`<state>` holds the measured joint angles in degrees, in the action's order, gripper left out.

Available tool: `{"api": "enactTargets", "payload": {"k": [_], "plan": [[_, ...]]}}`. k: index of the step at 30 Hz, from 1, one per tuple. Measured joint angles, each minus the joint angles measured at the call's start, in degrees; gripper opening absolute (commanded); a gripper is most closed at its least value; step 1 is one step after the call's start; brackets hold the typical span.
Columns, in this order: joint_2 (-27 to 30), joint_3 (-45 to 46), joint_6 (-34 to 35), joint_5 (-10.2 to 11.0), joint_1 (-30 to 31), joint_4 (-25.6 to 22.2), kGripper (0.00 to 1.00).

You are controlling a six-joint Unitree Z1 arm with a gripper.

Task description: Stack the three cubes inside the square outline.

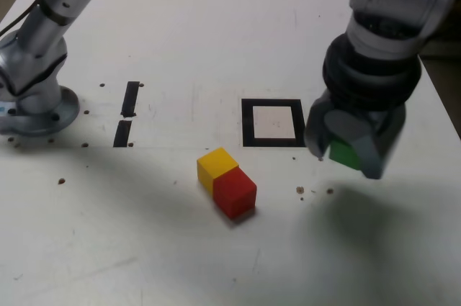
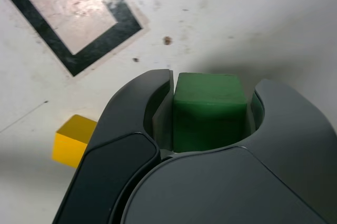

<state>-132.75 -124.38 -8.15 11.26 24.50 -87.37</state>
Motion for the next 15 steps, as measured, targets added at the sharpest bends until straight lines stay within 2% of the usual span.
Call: {"api": "enactTargets", "payload": {"k": [10,13,15], "plan": [[-2.65,0.46,-0.49,-0.92,-0.75,0.91,0.11],[-3.18,0.34,-0.74,-1.06,-1.23,1.10,0.16],[-3.67,0.22,-0.84,-1.24,-1.75,1.20,0.22]]}}
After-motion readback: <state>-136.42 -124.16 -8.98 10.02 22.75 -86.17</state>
